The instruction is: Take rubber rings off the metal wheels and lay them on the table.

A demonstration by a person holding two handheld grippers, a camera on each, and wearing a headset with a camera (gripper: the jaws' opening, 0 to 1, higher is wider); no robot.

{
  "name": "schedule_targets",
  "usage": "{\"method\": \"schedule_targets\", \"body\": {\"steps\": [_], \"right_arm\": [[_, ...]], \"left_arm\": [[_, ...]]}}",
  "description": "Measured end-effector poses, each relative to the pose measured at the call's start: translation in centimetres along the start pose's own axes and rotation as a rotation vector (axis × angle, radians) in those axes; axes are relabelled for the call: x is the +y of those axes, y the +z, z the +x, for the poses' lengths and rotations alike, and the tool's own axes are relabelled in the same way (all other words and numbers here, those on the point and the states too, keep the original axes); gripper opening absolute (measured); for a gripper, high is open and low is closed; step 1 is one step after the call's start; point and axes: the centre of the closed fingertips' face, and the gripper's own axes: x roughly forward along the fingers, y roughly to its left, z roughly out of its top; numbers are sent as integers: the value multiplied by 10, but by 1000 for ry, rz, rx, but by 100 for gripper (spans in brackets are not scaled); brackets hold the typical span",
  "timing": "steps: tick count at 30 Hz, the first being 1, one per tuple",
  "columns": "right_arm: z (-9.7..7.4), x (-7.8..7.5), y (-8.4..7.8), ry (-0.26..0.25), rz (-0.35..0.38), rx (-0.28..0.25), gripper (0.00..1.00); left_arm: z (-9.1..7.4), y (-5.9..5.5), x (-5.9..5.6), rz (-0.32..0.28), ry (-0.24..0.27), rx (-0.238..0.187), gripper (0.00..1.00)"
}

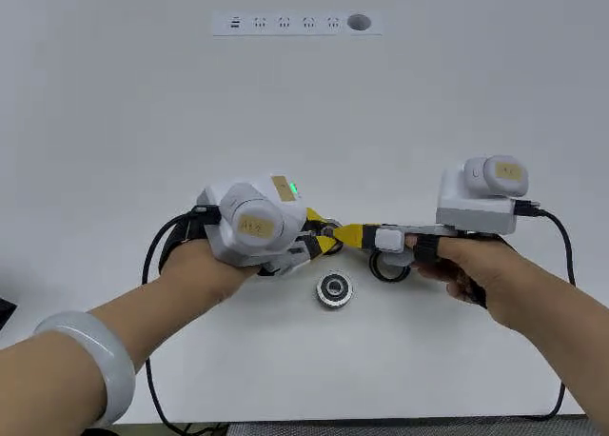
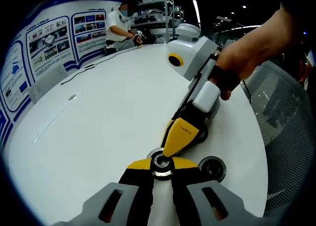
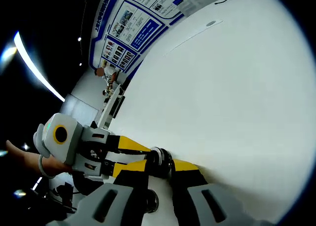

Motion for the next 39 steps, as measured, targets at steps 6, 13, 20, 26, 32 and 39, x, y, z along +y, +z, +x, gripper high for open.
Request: {"method": "schedule_targets", "body": {"steps": [6, 13, 20, 26, 32, 39], "right_arm": [[0, 4, -2, 5, 20, 8, 19], [-4, 10, -6, 37, 54, 27, 16], [-8, 11, -3, 28, 32, 8, 15], [-7, 7, -1, 12, 9, 8, 8], [-8, 4, 0, 3, 0, 4, 3], [-8, 4, 1, -6, -8, 2, 2]], "left_arm": [[0, 0, 0, 1, -1, 1, 13], [0, 0, 0, 2, -2, 1, 13], [0, -1, 0, 1, -1, 1, 13], [0, -1, 0, 1, -2, 3, 13], [0, -1, 0, 0, -2, 6, 13], [0, -1, 0, 0, -3, 9, 13]]}}
